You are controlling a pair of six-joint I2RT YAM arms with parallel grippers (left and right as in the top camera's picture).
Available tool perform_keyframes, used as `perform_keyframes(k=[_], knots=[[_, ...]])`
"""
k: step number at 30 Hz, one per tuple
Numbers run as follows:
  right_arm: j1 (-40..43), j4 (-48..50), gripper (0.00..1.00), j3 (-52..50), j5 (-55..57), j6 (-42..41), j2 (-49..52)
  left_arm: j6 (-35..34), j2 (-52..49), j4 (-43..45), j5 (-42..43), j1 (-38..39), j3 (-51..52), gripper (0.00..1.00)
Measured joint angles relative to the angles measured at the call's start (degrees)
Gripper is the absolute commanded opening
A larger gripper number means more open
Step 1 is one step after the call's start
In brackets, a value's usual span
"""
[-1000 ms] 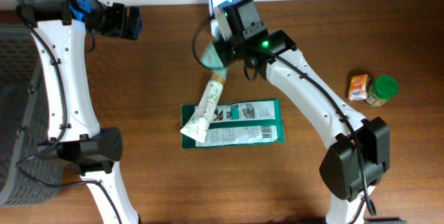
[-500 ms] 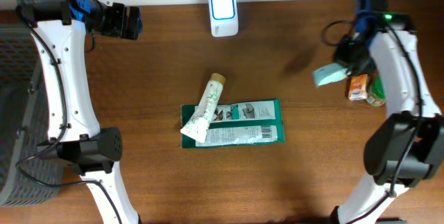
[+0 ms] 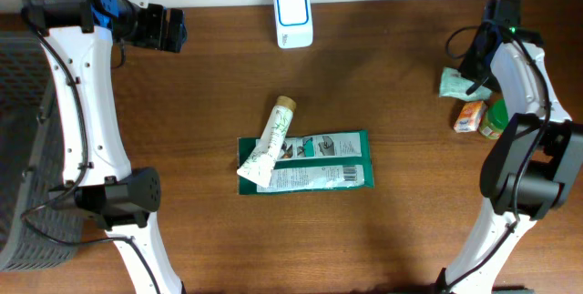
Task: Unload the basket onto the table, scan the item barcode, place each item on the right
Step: 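Place the light green pouch beside the orange pack and release, then move the right gripper to the white bamboo-print tube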
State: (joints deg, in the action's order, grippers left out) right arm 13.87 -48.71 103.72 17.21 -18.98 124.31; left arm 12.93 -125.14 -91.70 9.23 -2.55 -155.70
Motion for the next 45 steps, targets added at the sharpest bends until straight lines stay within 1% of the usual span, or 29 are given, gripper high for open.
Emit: perform_keyframes(k=[3, 6, 7, 9, 12, 14, 16, 18, 21, 23, 25, 26, 27, 29, 31, 32, 33, 36, 39, 42, 45], knots=[[0.1, -5.1, 0.61, 1.4, 0.1, 0.3, -0.8, 0.0, 0.0, 0.0, 0.0, 0.0, 0.0, 0.99], [-0.3, -12.1, 0.63, 8.1, -2.3, 3.7, -3.7, 0.0, 0.0, 0.0, 0.0, 0.0, 0.0, 0.99], [-0.9, -17.1, 0.63, 12.9, -5.7, 6.1, -7.1, 0.0, 0.0, 0.0, 0.0, 0.0, 0.0, 0.99], [-2.3, -24.2, 0.63, 18.5, -11.7, 7.6, -11.5, 0.0, 0.0, 0.0, 0.0, 0.0, 0.0, 0.99], [-4.9, -30.1, 0.63, 20.3, -21.9, 9.7, -15.0, 0.0, 0.0, 0.0, 0.0, 0.0, 0.0, 0.99], [-6.7, -31.8, 0.63, 20.0, -26.6, 10.9, -14.8, 0.0, 0.0, 0.0, 0.0, 0.0, 0.0, 0.99], [-10.3, -32.0, 0.63, 19.2, -30.2, 11.8, -14.6, 0.0, 0.0, 0.0, 0.0, 0.0, 0.0, 0.99], [-13.4, -30.4, 0.63, 17.7, -31.1, 11.6, -14.5, 0.0, 0.0, 0.0, 0.0, 0.0, 0.0, 0.99], [-20.8, -26.1, 0.60, 12.1, -32.4, 7.7, -13.4, 0.0, 0.0, 0.0, 0.0, 0.0, 0.0, 0.99], [-24.8, -23.2, 0.52, 7.6, -32.7, 4.2, -12.1, 0.0, 0.0, -0.1, 0.0, 0.0, 0.0, 0.99], [-29.9, -18.2, 0.29, 2.4, -33.7, 0.9, -10.3, 0.0, 0.0, -0.1, 0.0, 0.0, 0.0, 0.99], [-32.1, -15.1, 0.13, 0.1, -33.9, 0.0, -10.1, 0.0, 0.0, -0.2, 0.0, 0.0, 0.0, 0.99], [-34.6, -11.7, 0.04, -2.1, -34.1, -1.5, -9.9, 0.0, 0.0, -0.2, 0.0, 0.0, 0.0, 0.99], [-39.9, -5.2, 0.04, -5.8, -34.2, -2.8, -9.7, 0.0, 0.0, -0.2, 0.0, 0.0, 0.0, 0.99], [-42.6, -0.5, 0.04, -7.6, -32.7, -4.7, -9.7, 0.0, 0.0, -0.3, 0.0, 0.0, 0.0, 0.99], [-45.3, 4.0, 0.04, -10.0, -29.4, -6.2, -9.7, 0.0, 0.0, -0.2, 0.0, 0.0, 0.0, 0.99], [-46.8, 4.5, 0.04, -11.0, -27.8, -6.9, -9.5, 0.0, 0.0, -0.2, 0.0, 0.0, 0.0, 0.99], [-48.5, 11.9, 0.04, -14.1, -24.5, -7.8, -9.2, 0.0, 0.0, -0.3, 0.0, 0.0, 0.0, 0.99], [-48.6, 16.1, 0.04, -15.9, -23.0, -8.1, -8.7, 0.0, 0.0, -0.2, 0.0, 0.0, 0.0, 0.99], [-48.6, 17.8, 0.04, -16.6, -22.6, -8.1, -8.2, 0.0, 0.0, -0.3, 0.0, 0.0, 0.0, 0.99], [-48.6, 19.4, 0.04, -16.7, -23.0, -8.0, -5.5, 0.0, 0.0, -0.2, 0.0, 0.0, 0.0, 0.99]])
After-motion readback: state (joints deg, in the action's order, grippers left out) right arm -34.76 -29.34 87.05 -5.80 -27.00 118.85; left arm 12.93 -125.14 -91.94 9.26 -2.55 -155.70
